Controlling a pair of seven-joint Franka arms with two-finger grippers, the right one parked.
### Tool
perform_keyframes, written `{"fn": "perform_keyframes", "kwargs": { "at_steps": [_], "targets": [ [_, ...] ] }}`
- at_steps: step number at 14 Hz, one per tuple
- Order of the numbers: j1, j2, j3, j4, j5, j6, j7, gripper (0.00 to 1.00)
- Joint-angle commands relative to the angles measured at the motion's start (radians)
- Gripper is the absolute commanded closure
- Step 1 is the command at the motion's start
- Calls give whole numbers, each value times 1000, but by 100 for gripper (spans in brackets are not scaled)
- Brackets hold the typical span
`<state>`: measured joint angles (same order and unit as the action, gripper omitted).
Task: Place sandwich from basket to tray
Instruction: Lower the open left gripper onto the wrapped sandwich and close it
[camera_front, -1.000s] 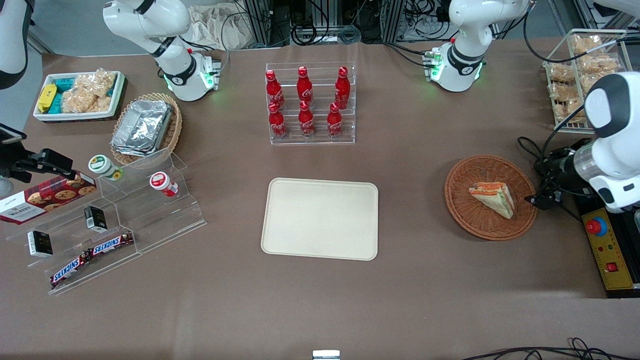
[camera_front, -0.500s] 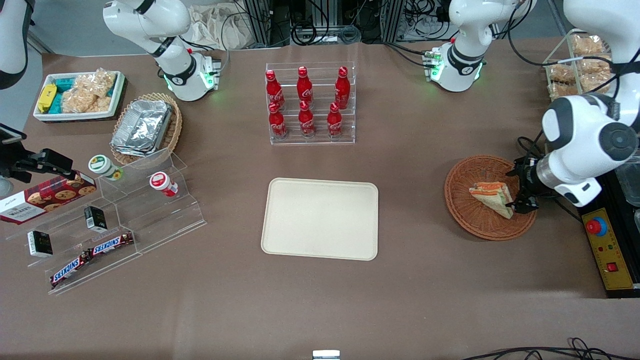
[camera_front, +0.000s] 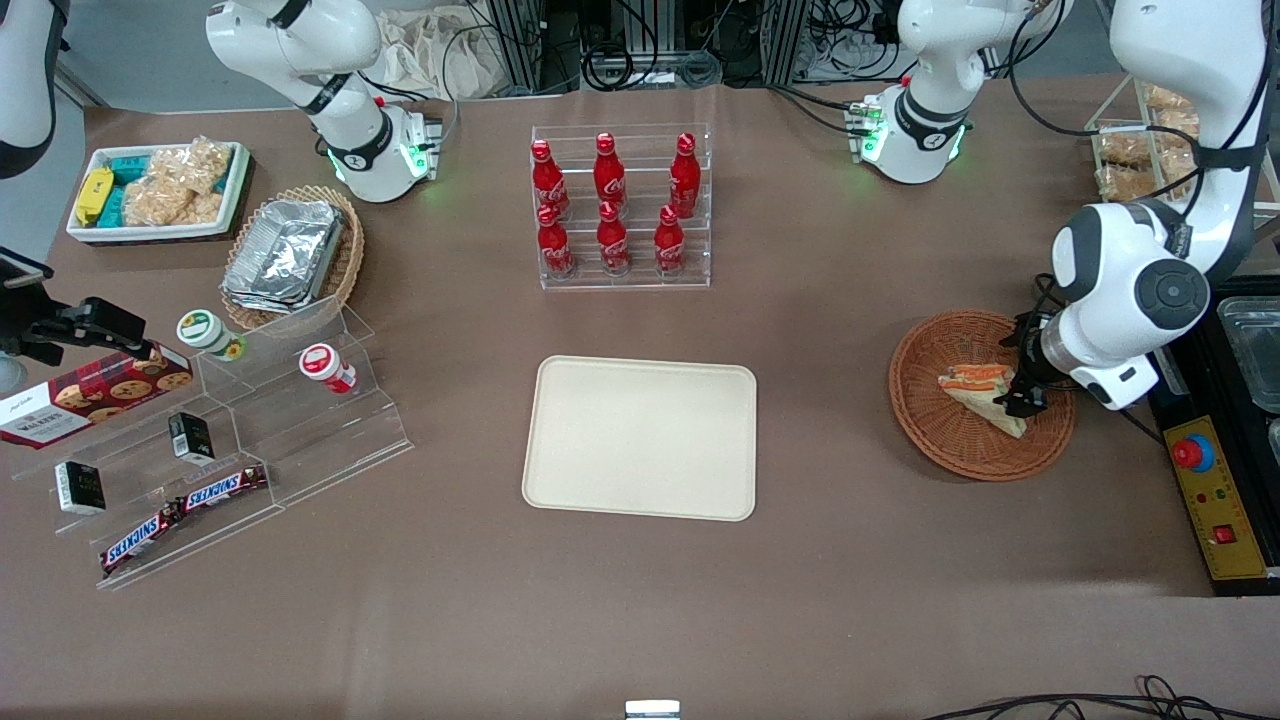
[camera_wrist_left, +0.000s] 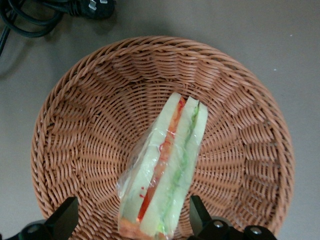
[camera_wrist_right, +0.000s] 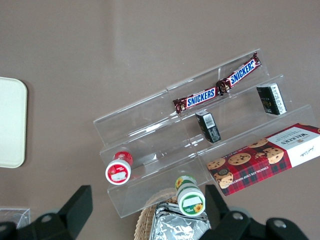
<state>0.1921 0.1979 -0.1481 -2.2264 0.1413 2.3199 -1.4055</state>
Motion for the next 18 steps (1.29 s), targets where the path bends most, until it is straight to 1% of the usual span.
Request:
{"fn": "perform_keyframes", "kwargs": {
  "at_steps": [1,2,3,4,5,6,7,11,13,14,18],
  "targets": [
    [-6,32,1,-7,38,33,-30,0],
    [-6,40,1,-7,38,47,-30,0],
    [-6,49,1,-7,38,59,-30,5],
    [-6,52,1,-4,38,61,-30,34],
    [-6,52,1,-4,38,61,-32,70],
    [-6,54,1,-2,38,56,-35,98],
    [-6,61,1,-2,38,56,-35,100],
    [-6,57,1,5,38,47,-33,100],
    [-6,52,1,34,38,14,-35,100],
    [-6,52,-1,65,37,-25,-33,100],
    [-6,57,-2,266,29,-246,-32,100]
  ]
}}
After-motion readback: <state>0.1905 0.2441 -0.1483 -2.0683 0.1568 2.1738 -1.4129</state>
